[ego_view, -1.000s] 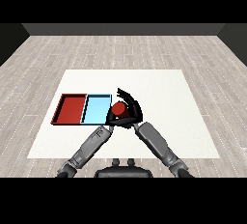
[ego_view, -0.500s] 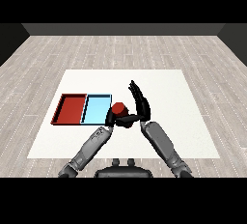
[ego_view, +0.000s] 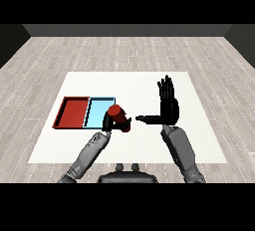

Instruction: Pick the red can and put it in the red box

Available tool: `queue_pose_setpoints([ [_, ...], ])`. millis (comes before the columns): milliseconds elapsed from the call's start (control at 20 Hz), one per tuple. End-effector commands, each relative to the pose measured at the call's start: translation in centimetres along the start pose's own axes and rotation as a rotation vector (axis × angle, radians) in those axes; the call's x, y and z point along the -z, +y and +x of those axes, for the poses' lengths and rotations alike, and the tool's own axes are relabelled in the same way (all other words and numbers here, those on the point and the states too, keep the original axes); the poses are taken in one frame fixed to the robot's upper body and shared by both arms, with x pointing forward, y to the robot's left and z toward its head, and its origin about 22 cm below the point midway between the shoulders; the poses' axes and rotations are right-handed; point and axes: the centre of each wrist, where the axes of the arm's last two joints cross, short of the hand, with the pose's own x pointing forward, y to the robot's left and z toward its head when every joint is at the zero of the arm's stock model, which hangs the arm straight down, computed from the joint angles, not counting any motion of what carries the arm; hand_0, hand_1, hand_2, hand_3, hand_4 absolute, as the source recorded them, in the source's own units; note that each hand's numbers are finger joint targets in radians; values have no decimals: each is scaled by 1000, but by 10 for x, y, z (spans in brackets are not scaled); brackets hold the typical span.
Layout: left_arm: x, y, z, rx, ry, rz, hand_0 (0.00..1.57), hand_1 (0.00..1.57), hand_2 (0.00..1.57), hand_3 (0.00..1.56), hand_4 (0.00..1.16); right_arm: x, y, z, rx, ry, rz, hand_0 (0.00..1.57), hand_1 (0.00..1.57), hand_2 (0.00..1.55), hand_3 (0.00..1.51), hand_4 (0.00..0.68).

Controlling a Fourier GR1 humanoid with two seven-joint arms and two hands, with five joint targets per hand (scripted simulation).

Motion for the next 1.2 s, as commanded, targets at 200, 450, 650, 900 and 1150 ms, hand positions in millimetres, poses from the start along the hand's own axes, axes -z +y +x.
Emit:
queue_pose_setpoints([
  [200, 13, 54, 21, 86, -64, 60, 1571, 1571, 1571, 1462, 1118, -32, -79, -9, -81, 49, -92, 0, 0, 0, 0, 0],
  [450, 17, 90, 34, 213, -57, 115, 1571, 1571, 1552, 1437, 1115, -72, -99, -23, -154, 146, -130, 0, 0, 0, 0, 0],
  [650, 36, 116, 39, 310, -54, 184, 1571, 1571, 1550, 1416, 1135, -100, -106, -50, -152, 209, -142, 0, 0, 0, 0, 0],
  [900, 56, 153, 38, 425, 22, 208, 1424, 1424, 1452, 1388, 1112, -100, -124, -70, -176, 253, -148, 0, 0, 0, 0, 0],
  [1150, 81, 217, 27, 514, 186, 317, 1544, 1544, 1523, 1445, 1079, -114, -130, -66, -169, 263, -170, 0, 0, 0, 0, 0],
])
